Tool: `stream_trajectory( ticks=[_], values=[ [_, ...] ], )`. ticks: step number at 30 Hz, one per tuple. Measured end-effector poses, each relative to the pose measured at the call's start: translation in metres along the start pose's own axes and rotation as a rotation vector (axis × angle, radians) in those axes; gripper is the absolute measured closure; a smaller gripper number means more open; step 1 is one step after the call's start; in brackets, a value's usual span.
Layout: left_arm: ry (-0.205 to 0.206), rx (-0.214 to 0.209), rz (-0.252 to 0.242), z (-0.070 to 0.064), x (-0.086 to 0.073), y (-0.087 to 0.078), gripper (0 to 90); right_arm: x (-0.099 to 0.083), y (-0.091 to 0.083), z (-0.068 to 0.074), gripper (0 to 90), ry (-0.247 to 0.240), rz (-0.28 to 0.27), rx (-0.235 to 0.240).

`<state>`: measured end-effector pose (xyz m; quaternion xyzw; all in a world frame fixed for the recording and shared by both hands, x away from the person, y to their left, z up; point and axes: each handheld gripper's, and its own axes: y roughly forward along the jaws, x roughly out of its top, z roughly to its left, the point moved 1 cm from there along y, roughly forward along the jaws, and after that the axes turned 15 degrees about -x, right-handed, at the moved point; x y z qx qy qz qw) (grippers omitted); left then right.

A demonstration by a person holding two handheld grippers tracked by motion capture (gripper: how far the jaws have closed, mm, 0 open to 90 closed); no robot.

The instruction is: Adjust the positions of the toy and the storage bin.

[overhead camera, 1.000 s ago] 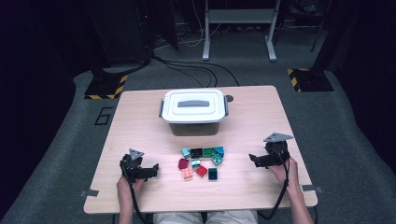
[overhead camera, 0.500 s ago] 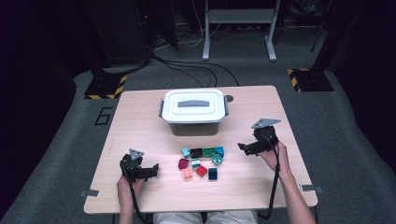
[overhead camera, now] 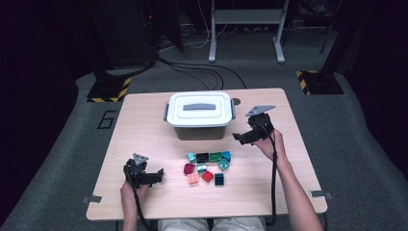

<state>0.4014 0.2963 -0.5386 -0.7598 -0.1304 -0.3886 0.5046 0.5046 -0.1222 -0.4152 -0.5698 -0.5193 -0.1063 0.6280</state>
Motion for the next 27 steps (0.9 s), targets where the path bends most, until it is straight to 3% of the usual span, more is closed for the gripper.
stream_trajectory(
  ticks=[19,27],
  values=[
    [0.0,0.0,0.0,0.0,0.0,0.0,0.3,0.056,0.036,0.007,1.0,-0.059,0.005,-0.005],
    [0.0,0.0,0.0,0.0,0.0,0.0,0.3,0.067,0.058,0.002,3.6,-0.019,0.054,-0.016]
  ],
)
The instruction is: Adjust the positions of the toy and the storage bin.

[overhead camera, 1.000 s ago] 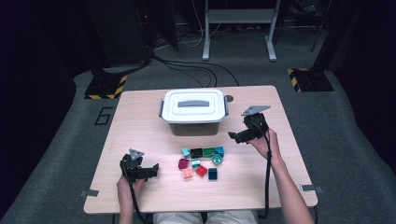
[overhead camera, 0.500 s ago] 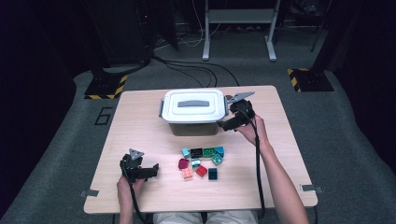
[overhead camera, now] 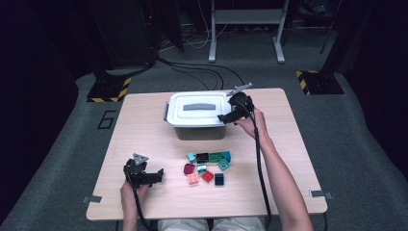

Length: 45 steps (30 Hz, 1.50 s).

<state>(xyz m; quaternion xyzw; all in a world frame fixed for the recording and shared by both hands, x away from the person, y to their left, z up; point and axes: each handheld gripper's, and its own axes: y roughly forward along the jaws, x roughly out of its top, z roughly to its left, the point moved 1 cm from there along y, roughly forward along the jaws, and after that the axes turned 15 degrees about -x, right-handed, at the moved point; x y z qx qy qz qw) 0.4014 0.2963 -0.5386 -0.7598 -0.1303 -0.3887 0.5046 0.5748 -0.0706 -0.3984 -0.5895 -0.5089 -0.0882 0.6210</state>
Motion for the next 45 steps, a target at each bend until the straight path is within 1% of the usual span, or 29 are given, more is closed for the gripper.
stream_trajectory(
  ticks=[1,2,5,6,7,8,9,11,13,14,17,18,19,20,21,23,26,31,34,37,38,39,40,41,43,44,45],
  values=[
    [0.0,0.0,0.0,0.0,0.0,0.0,0.3,0.0,0.0,0.0,3.6,0.0,0.0,0.0],
    [0.0,0.0,0.0,0.0,0.0,0.0,0.3,-0.001,0.005,-0.004,4.1,0.004,0.005,0.006],
    [0.0,0.0,0.0,0.0,0.0,0.0,0.4,-0.003,0.009,-0.007,5.2,0.029,0.022,0.002],
    [0.0,0.0,0.0,0.0,0.0,0.0,0.4,-0.004,0.009,-0.008,4.7,0.029,0.032,-0.011],
    [0.0,0.0,0.0,0.0,0.0,0.0,0.4,-0.004,0.009,-0.008,4.7,0.029,0.032,-0.011],
    [0.0,0.0,0.0,0.0,0.0,0.0,0.4,-0.005,0.009,-0.012,4.7,0.049,0.034,-0.014],
    [0.0,0.0,-0.001,0.0,0.0,0.0,0.4,-0.006,0.009,-0.013,4.7,0.051,0.035,-0.016],
    [-0.001,0.0,-0.001,0.0,0.0,0.0,0.4,-0.007,0.009,-0.015,5.0,0.062,0.04,-0.013],
    [-0.002,0.0,0.0,0.0,0.0,0.0,0.4,-0.008,0.009,-0.017,5.0,0.06,0.041,-0.006],
    [-0.001,0.0,-0.001,0.0,0.0,0.0,0.4,-0.009,0.009,-0.016,5.0,0.074,0.043,-0.005],
    [-0.004,-0.001,-0.002,0.0,0.0,0.0,0.4,-0.01,0.008,-0.016,5.0,0.067,0.042,-0.003],
    [0.004,0.0,0.003,0.0,0.0,0.0,0.4,-0.01,0.008,-0.016,5.0,0.071,0.041,-0.002],
    [0.004,0.0,0.003,0.0,0.0,0.0,0.4,-0.011,0.008,-0.016,5.0,0.066,0.043,-0.001],
    [0.004,0.0,0.003,0.0,0.0,0.0,0.4,-0.012,0.007,-0.015,5.1,0.073,0.045,-0.003],
    [0.004,0.0,0.004,0.0,0.0,0.0,0.4,-0.012,0.006,-0.015,5.2,0.069,0.045,-0.007],
    [0.004,0.0,0.003,0.0,0.0,0.0,0.4,-0.013,0.005,-0.015,5.3,0.078,0.052,-0.01],
    [0.0,0.0,0.001,0.0,0.0,0.0,0.4,-0.014,0.002,-0.016,5.2,0.079,0.062,-0.011],
    [0.003,0.0,0.002,0.0,0.0,0.0,0.5,-0.018,-0.004,-0.018,5.2,0.069,0.075,-0.016],
    [0.003,0.0,0.003,0.0,0.0,0.0,0.4,-0.017,-0.006,-0.018,5.3,0.059,0.067,-0.031],
    [0.003,0.0,0.002,0.0,0.0,0.0,0.5,-0.014,-0.006,-0.018,4.7,0.046,0.056,-0.033],
    [0.003,0.0,0.002,0.0,0.0,0.0,0.5,-0.009,-0.007,-0.014,4.7,0.031,0.043,-0.032],
    [0.003,0.0,0.002,0.0,0.0,0.0,0.5,-0.009,-0.007,-0.014,4.7,0.031,0.043,-0.032],
    [0.003,0.0,0.002,0.0,0.0,0.0,0.5,-0.002,-0.007,-0.01,4.7,0.01,0.024,-0.027],
    [0.004,0.0,0.002,0.0,0.0,0.0,0.5,0.0,-0.007,-0.008,4.7,-0.004,0.012,-0.02],
    [0.003,0.0,0.002,0.0,0.0,0.0,0.5,0.008,-0.005,-0.001,4.7,-0.028,-0.003,-0.011],
    [0.003,0.0,0.002,0.0,0.0,0.0,0.5,0.008,-0.005,-0.001,4.7,-0.028,-0.003,-0.011],
    [0.004,0.0,0.002,0.0,0.0,0.0,0.6,0.015,0.0,0.004,4.2,-0.059,-0.002,0.005]
  ],
)
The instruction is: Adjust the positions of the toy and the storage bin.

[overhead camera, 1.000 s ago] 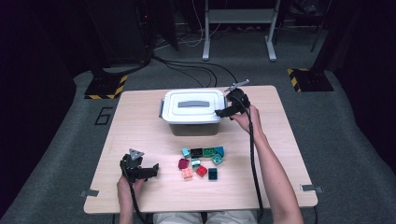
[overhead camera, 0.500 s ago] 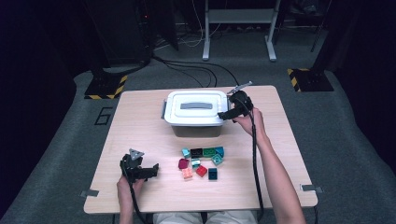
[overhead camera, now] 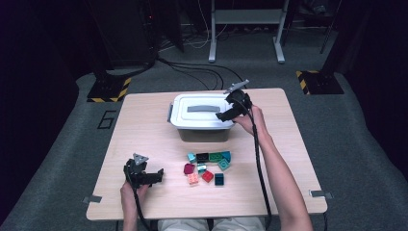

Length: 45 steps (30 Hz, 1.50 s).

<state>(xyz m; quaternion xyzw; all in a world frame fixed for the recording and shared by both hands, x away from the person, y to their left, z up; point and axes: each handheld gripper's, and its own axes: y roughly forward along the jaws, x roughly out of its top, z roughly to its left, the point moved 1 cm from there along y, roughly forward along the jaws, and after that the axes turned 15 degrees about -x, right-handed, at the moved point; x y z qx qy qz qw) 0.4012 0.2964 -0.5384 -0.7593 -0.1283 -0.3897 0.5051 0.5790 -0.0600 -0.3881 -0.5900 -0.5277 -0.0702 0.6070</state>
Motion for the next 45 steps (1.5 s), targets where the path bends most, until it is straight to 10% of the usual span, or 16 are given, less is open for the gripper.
stream_trajectory(
  ticks=[8,13,25,45],
  values=[
    [0.0,0.002,-0.003,0.0,0.0,0.0,0.7,0.02,0.018,0.015,2.6,-0.043,0.038,0.047],
    [0.001,0.002,-0.004,0.0,0.0,0.0,0.7,0.034,0.031,0.02,28.4,-0.07,0.041,0.095],
    [0.001,0.002,-0.004,0.0,0.0,0.0,0.7,0.034,0.038,0.015,50.9,-0.047,0.036,0.163],
    [0.001,0.002,-0.004,0.0,0.0,0.0,0.7,0.014,0.025,-0.003,60.3,0.003,0.022,0.122]
  ],
)
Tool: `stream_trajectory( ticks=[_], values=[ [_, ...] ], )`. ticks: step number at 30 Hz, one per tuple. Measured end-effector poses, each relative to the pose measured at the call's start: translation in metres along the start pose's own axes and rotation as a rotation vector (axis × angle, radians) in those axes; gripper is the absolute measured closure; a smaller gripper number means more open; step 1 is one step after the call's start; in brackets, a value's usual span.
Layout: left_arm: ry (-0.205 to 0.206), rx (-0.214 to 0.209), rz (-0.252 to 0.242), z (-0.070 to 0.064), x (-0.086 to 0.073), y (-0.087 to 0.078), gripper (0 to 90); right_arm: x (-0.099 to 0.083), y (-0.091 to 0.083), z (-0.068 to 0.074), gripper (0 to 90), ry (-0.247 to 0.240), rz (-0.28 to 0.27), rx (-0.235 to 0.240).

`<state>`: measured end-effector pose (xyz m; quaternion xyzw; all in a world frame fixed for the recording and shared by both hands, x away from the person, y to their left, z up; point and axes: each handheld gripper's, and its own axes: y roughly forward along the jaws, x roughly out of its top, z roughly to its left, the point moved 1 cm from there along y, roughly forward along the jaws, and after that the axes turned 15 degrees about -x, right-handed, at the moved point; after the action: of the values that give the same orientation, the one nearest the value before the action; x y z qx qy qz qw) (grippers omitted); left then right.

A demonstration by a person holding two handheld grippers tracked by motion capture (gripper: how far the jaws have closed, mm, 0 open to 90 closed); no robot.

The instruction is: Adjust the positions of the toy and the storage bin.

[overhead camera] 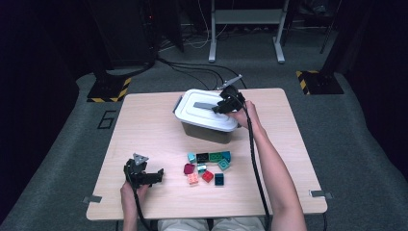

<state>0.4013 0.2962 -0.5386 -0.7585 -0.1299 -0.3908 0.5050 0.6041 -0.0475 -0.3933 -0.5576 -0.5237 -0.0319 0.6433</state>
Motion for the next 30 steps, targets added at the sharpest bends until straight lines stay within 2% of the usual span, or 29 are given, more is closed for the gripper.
stream_trajectory(
  ticks=[8,21,30],
  values=[
    [-0.001,-0.003,0.004,0.0,0.0,0.0,0.7,-0.012,-0.009,-0.008,63.5,0.001,-0.012,0.012],
    [-0.001,0.001,0.002,0.0,0.0,0.0,0.9,-0.016,-0.015,-0.014,66.2,-0.021,0.001,0.003],
    [-0.002,0.0,0.002,0.0,0.0,0.0,0.9,-0.025,-0.02,-0.023,67.0,-0.025,-0.017,0.012]
  ],
)
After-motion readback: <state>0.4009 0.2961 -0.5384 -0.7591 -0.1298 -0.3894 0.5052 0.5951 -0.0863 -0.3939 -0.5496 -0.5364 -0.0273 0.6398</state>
